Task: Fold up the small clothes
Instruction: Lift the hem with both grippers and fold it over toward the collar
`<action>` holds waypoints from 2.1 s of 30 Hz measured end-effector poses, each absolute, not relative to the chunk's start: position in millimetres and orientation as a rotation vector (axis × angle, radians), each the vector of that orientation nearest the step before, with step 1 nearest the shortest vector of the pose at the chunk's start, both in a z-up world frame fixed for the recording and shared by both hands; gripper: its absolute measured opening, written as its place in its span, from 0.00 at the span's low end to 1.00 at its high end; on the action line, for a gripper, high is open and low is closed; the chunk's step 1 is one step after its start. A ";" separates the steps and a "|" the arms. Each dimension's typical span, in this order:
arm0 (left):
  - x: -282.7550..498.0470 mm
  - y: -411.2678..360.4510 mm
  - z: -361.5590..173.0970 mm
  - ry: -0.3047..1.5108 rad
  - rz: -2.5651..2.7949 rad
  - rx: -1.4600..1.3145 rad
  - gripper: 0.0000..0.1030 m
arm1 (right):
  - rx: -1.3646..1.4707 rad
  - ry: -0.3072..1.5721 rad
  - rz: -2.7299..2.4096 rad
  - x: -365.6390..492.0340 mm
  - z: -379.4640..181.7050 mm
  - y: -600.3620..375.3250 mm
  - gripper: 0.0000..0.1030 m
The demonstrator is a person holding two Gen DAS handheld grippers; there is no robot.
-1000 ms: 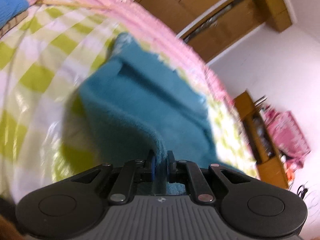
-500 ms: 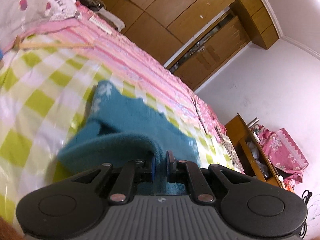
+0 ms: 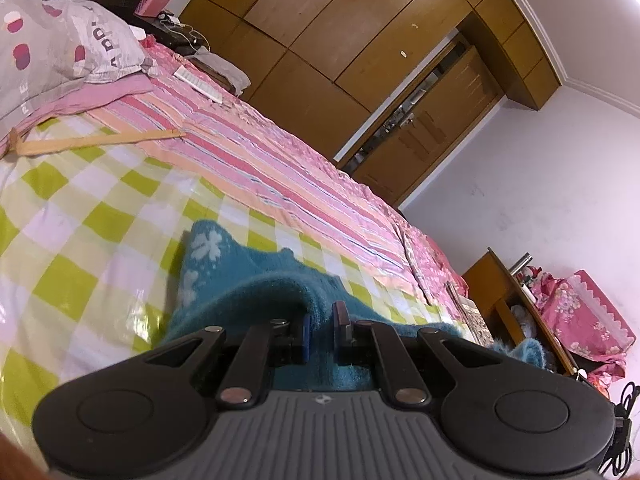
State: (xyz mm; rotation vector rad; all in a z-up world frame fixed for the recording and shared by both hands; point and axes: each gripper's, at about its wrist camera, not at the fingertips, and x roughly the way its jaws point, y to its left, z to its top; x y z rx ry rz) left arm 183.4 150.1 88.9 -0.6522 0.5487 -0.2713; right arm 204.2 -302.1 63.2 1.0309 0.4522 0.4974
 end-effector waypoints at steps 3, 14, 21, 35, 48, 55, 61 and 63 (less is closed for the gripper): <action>192.3 151.6 88.8 0.534 -0.262 -0.655 0.15 | 1.026 0.445 0.480 213.5 63.8 -303.2 0.22; 228.1 155.8 87.4 0.502 -0.223 -0.621 0.15 | 0.991 0.436 0.416 248.6 62.2 -303.3 0.22; 258.7 157.7 75.9 0.520 -0.188 -0.595 0.15 | 0.954 0.454 0.366 276.9 54.9 -302.3 0.22; 298.9 154.6 43.9 0.593 -0.132 -0.573 0.15 | 0.932 0.529 0.288 314.2 20.7 -302.0 0.21; 321.1 152.5 26.2 0.664 -0.085 -0.557 0.15 | 0.946 0.596 0.206 332.8 -9.0 -305.5 0.21; 330.8 147.0 28.0 0.679 -0.088 -0.529 0.15 | 1.005 0.613 0.164 334.3 -23.2 -314.9 0.21; 336.8 145.6 26.2 0.697 -0.074 -0.541 0.16 | 1.049 0.631 0.135 341.3 -31.9 -320.0 0.21; 337.5 145.0 24.3 0.704 -0.067 -0.539 0.16 | 1.053 0.633 0.132 343.3 -32.7 -321.0 0.21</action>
